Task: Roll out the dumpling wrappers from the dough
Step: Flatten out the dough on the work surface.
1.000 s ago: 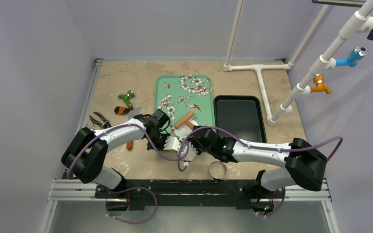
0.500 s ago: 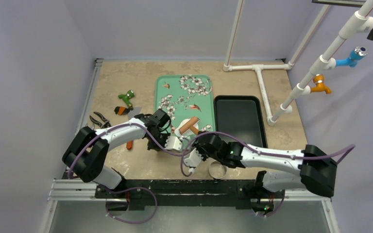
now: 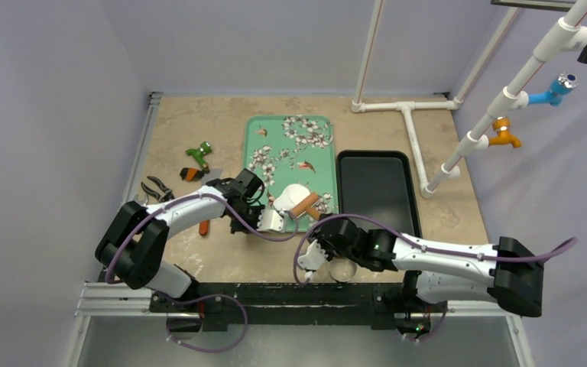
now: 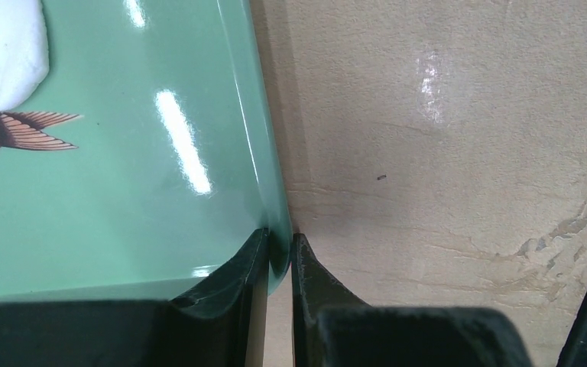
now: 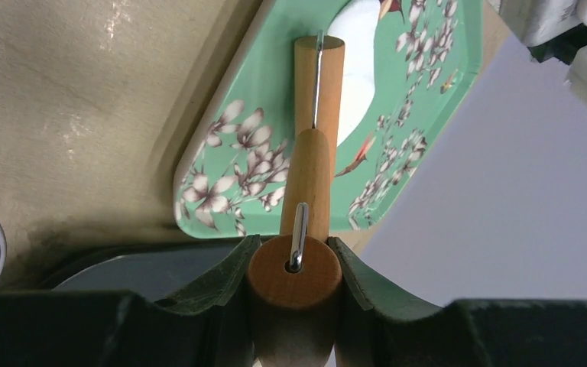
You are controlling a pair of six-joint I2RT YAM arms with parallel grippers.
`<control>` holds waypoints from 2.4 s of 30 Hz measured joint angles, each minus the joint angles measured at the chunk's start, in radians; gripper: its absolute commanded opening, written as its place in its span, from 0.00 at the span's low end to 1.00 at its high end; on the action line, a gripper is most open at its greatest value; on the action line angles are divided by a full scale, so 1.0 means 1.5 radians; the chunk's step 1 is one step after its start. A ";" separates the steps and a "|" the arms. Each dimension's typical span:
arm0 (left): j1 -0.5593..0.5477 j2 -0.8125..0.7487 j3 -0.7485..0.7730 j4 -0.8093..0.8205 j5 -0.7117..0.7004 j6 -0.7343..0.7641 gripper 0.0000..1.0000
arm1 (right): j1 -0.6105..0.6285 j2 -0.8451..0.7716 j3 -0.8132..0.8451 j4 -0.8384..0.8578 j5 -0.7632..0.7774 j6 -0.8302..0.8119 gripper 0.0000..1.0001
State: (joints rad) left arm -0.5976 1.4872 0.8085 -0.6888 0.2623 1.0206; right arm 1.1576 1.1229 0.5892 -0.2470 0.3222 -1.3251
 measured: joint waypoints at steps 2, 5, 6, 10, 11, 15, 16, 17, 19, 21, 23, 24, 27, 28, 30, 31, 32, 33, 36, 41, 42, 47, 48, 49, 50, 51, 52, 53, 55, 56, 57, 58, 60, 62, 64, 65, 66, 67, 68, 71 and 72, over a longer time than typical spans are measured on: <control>0.000 0.000 -0.001 0.001 0.000 -0.004 0.00 | 0.002 -0.013 -0.016 0.007 -0.001 0.014 0.00; 0.001 -0.003 -0.003 0.005 -0.001 -0.006 0.00 | -0.008 0.017 -0.018 0.050 -0.001 0.011 0.00; 0.001 -0.004 -0.004 0.009 -0.002 -0.007 0.00 | -0.017 0.040 -0.007 0.067 -0.003 0.005 0.00; 0.003 -0.006 -0.007 0.021 -0.004 -0.011 0.00 | -0.068 0.131 0.050 0.132 -0.037 -0.016 0.00; 0.003 -0.006 -0.007 0.022 -0.004 -0.013 0.00 | -0.080 0.147 0.062 0.141 -0.049 -0.019 0.00; 0.005 -0.009 -0.012 0.027 -0.004 -0.020 0.00 | -0.092 0.150 0.069 0.136 -0.057 -0.029 0.00; 0.005 -0.010 -0.012 0.028 -0.004 -0.022 0.00 | -0.089 0.138 0.064 0.126 -0.055 -0.028 0.00; 0.005 -0.010 -0.012 0.029 -0.004 -0.022 0.00 | -0.085 0.120 0.056 0.115 -0.053 -0.025 0.00; 0.005 -0.010 -0.012 0.029 -0.003 -0.022 0.00 | -0.073 0.067 0.032 0.080 -0.049 -0.017 0.00; 0.006 -0.010 -0.012 0.029 -0.003 -0.022 0.00 | -0.062 0.017 0.009 0.043 -0.041 -0.006 0.00; 0.006 -0.010 -0.012 0.029 -0.003 -0.022 0.00 | -0.056 -0.007 -0.007 0.031 -0.036 0.004 0.00; 0.006 -0.010 -0.012 0.029 -0.003 -0.022 0.00 | -0.057 -0.006 -0.012 0.031 -0.034 0.007 0.00; 0.007 -0.010 -0.012 0.034 -0.007 -0.022 0.00 | -0.064 0.038 0.003 0.054 -0.027 0.017 0.00; 0.009 -0.010 -0.013 0.036 -0.009 -0.022 0.00 | -0.068 0.064 0.023 0.065 -0.024 0.019 0.00; 0.011 -0.012 -0.014 0.039 -0.010 -0.023 0.00 | -0.077 0.120 0.063 0.088 -0.020 0.021 0.00; 0.013 -0.013 -0.015 0.038 -0.011 -0.025 0.00 | -0.080 0.150 0.084 0.101 -0.016 0.020 0.00; 0.013 -0.014 -0.016 0.038 -0.011 -0.026 0.00 | -0.082 0.175 0.101 0.113 -0.014 0.019 0.00; 0.014 -0.015 -0.017 0.039 -0.011 -0.028 0.00 | -0.082 0.192 0.112 0.122 -0.012 0.018 0.00; 0.016 -0.019 -0.022 0.045 -0.010 -0.028 0.00 | -0.082 0.198 0.114 0.125 -0.008 0.016 0.00; 0.024 -0.021 -0.023 0.046 0.000 -0.024 0.00 | -0.071 0.100 0.070 0.061 -0.006 0.021 0.00; 0.027 -0.021 -0.023 0.045 0.002 -0.022 0.00 | -0.068 0.080 0.063 0.047 -0.004 0.022 0.00; 0.036 -0.021 -0.023 0.039 0.009 -0.019 0.00 | -0.070 0.073 0.052 0.057 -0.004 0.035 0.00; 0.036 -0.021 -0.023 0.039 0.009 -0.019 0.00 | -0.074 0.096 0.059 0.063 -0.001 0.036 0.00; 0.037 -0.021 -0.023 0.039 0.008 -0.020 0.00 | -0.075 0.119 0.068 0.071 0.001 0.036 0.00; 0.038 -0.022 -0.023 0.039 0.009 -0.020 0.00 | -0.076 0.150 0.083 0.086 0.008 0.033 0.00; 0.039 -0.023 -0.024 0.039 0.008 -0.020 0.00 | -0.076 0.161 0.091 0.095 0.011 0.033 0.00; 0.040 -0.023 -0.025 0.039 0.008 -0.020 0.00 | -0.077 0.173 0.104 0.101 0.012 0.034 0.00; 0.040 -0.025 -0.025 0.038 0.007 -0.020 0.00 | -0.078 0.176 0.114 0.101 0.012 0.035 0.00; 0.040 -0.028 -0.026 0.034 0.006 -0.020 0.00 | -0.078 0.168 0.121 0.095 0.016 0.039 0.00; 0.040 -0.028 -0.026 0.034 0.006 -0.020 0.00 | -0.078 0.157 0.123 0.090 0.018 0.042 0.00; 0.040 -0.028 -0.026 0.034 0.006 -0.020 0.00 | -0.078 0.144 0.123 0.085 0.019 0.046 0.00; 0.040 -0.028 -0.026 0.034 0.006 -0.020 0.00 | -0.078 0.130 0.123 0.078 0.019 0.050 0.00; 0.040 -0.028 -0.026 0.033 0.007 -0.020 0.00 | -0.078 0.109 0.123 0.066 0.018 0.055 0.00; 0.040 -0.028 -0.026 0.033 0.008 -0.020 0.00 | -0.080 0.099 0.123 0.065 0.012 0.062 0.00; 0.040 -0.028 -0.026 0.033 0.008 -0.020 0.00 | -0.090 0.098 0.123 0.070 -0.004 0.072 0.00; 0.040 -0.028 -0.026 0.033 0.008 -0.020 0.00 | -0.096 0.100 0.124 0.070 -0.010 0.078 0.00; 0.040 -0.028 -0.026 0.033 0.008 -0.021 0.00 | -0.104 0.105 0.132 0.063 -0.016 0.089 0.00; 0.040 -0.028 -0.026 0.033 0.008 -0.022 0.00 | -0.113 0.117 0.153 0.043 -0.019 0.104 0.00; 0.041 -0.028 -0.026 0.033 0.008 -0.022 0.00 | -0.121 0.137 0.187 0.015 -0.018 0.124 0.00; 0.045 -0.028 -0.026 0.032 0.010 -0.023 0.00 | -0.135 0.188 0.296 -0.044 -0.017 0.179 0.00; 0.045 -0.029 -0.026 0.032 0.011 -0.023 0.00 | -0.136 0.190 0.313 -0.048 -0.018 0.191 0.00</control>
State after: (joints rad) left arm -0.5301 1.4433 0.7700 -0.6415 0.2794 0.9855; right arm 0.9531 1.4086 1.0592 -0.3191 0.2958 -1.0389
